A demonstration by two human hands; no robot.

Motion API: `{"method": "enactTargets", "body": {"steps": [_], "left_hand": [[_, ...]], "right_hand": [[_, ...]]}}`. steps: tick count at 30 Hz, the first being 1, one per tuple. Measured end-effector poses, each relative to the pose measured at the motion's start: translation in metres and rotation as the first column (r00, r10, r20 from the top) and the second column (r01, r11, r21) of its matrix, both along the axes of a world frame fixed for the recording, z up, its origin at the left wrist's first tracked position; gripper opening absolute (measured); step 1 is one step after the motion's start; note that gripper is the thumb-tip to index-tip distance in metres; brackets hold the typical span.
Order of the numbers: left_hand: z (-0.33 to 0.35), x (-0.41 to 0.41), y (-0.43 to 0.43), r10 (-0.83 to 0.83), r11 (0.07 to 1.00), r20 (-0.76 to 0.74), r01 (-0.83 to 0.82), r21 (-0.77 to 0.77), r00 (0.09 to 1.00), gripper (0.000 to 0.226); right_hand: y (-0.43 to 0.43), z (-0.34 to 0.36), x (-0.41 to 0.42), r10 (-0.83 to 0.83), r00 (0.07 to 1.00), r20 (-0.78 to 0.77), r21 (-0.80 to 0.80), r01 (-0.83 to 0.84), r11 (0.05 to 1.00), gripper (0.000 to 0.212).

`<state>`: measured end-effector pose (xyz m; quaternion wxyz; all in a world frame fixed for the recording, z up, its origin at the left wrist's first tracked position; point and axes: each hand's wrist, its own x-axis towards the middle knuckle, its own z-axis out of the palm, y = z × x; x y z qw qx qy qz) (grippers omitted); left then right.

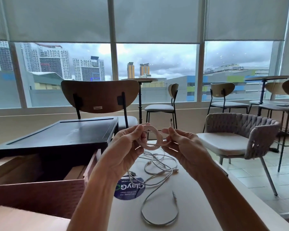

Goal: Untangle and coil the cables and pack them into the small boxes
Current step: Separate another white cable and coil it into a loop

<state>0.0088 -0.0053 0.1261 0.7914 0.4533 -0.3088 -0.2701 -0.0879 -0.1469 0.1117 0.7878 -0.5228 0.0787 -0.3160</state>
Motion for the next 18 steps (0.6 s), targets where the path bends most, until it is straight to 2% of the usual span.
{"method": "enactTargets", "body": {"steps": [5,8,13,16,18], "left_hand": [[-0.0006,0.0015,0.0023,0.009,0.999,0.047,-0.011,0.048,0.999,0.024],[-0.0055,0.0057,0.0017,0.022,0.994,0.099,-0.032,0.101,0.995,0.023],[-0.0087,0.0023,0.0020,0.028,0.987,0.256,-0.068,0.148,0.966,0.021],[-0.0083,-0.0002,0.0020,0.037,0.990,0.327,-0.079,0.116,0.944,0.022],[-0.0088,0.0003,-0.0002,0.097,0.986,0.384,-0.142,0.091,0.918,0.021]], "right_hand": [[-0.0021,-0.0023,0.0010,0.082,0.990,-0.112,-0.095,-0.093,0.991,0.022],[0.0008,0.0000,-0.0032,0.147,0.973,-0.179,-0.224,-0.185,0.957,0.023],[0.0013,-0.0030,-0.0048,-0.048,0.974,-0.223,-0.506,-0.074,0.859,0.014],[-0.0027,-0.0049,-0.0053,-0.110,0.970,-0.216,-0.554,-0.030,0.832,0.015],[-0.0052,-0.0044,-0.0064,-0.116,0.968,-0.222,-0.578,-0.035,0.815,0.018]]}}
